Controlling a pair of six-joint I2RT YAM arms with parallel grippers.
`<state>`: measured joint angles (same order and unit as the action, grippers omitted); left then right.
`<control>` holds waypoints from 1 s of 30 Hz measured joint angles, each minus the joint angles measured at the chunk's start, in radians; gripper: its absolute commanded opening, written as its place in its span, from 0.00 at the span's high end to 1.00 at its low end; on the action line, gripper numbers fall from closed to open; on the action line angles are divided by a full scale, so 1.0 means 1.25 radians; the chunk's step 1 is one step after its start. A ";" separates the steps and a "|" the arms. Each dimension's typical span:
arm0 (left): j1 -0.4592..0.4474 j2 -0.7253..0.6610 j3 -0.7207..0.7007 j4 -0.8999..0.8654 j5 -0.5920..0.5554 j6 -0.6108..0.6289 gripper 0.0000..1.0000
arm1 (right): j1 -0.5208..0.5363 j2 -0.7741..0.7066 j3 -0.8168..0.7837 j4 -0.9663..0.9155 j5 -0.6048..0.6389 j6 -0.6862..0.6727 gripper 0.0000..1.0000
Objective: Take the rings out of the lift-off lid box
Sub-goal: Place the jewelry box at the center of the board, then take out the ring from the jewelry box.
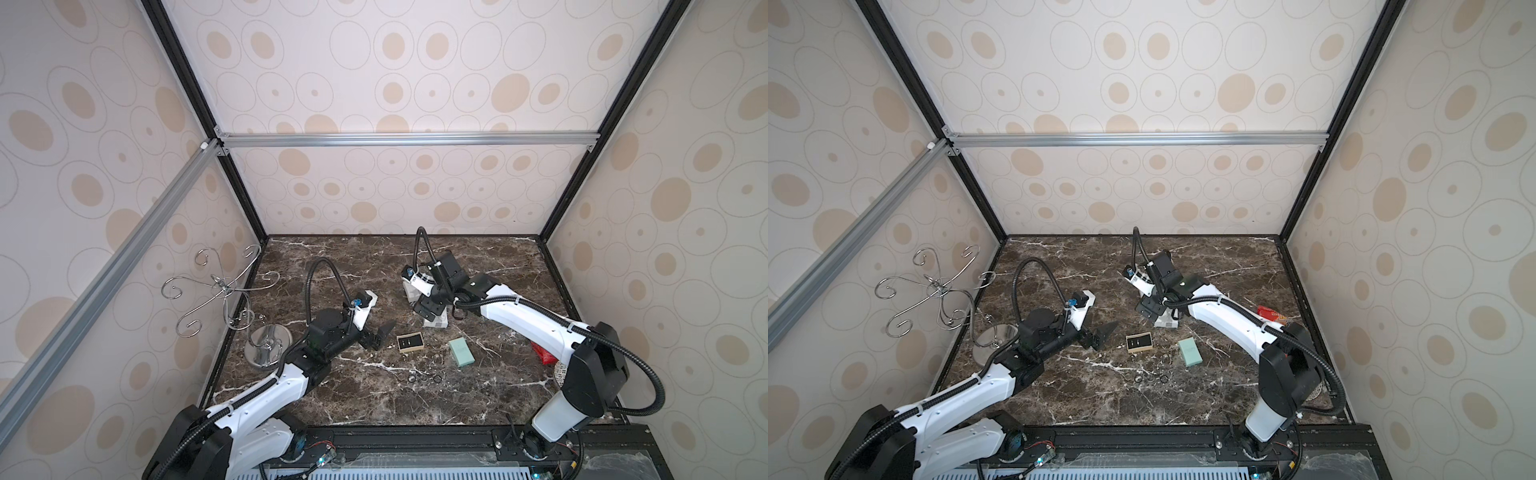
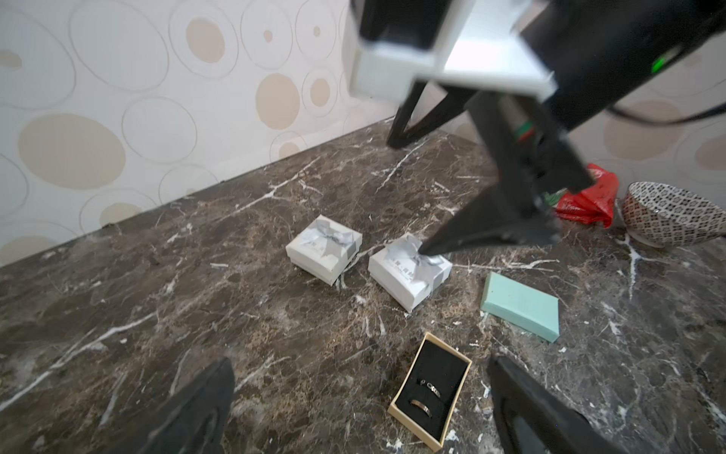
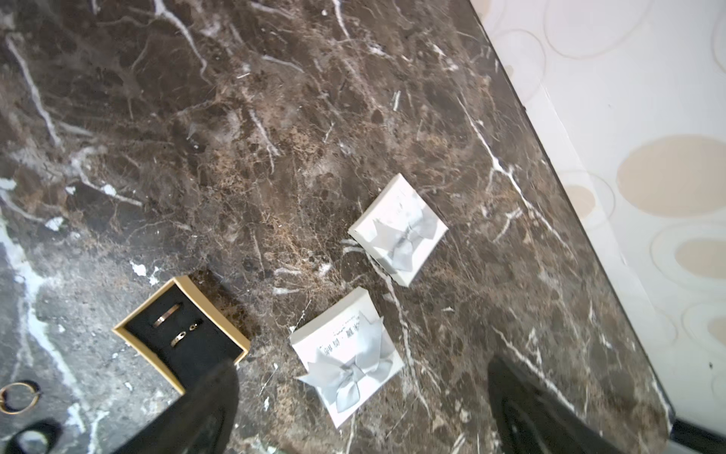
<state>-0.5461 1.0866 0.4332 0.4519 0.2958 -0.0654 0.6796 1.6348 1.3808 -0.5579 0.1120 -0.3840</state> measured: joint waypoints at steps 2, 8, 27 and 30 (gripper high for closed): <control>-0.002 0.042 0.003 -0.017 -0.024 -0.008 0.00 | 0.000 0.009 0.042 -0.064 -0.005 0.085 0.00; -0.030 0.135 0.015 -0.074 -0.097 -0.022 0.00 | 0.010 -0.008 -0.027 -0.124 -0.063 0.302 0.35; -0.064 0.291 0.056 -0.080 -0.131 -0.075 0.00 | 0.067 0.105 -0.096 -0.045 -0.160 0.582 0.76; -0.065 0.307 0.064 -0.075 -0.124 -0.077 0.00 | 0.069 0.125 -0.096 -0.032 -0.168 0.594 0.76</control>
<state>-0.6277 1.4704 0.5129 0.3584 0.1410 -0.1619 0.7662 1.7908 1.2610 -0.5980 -0.0986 0.3584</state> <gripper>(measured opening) 0.999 0.245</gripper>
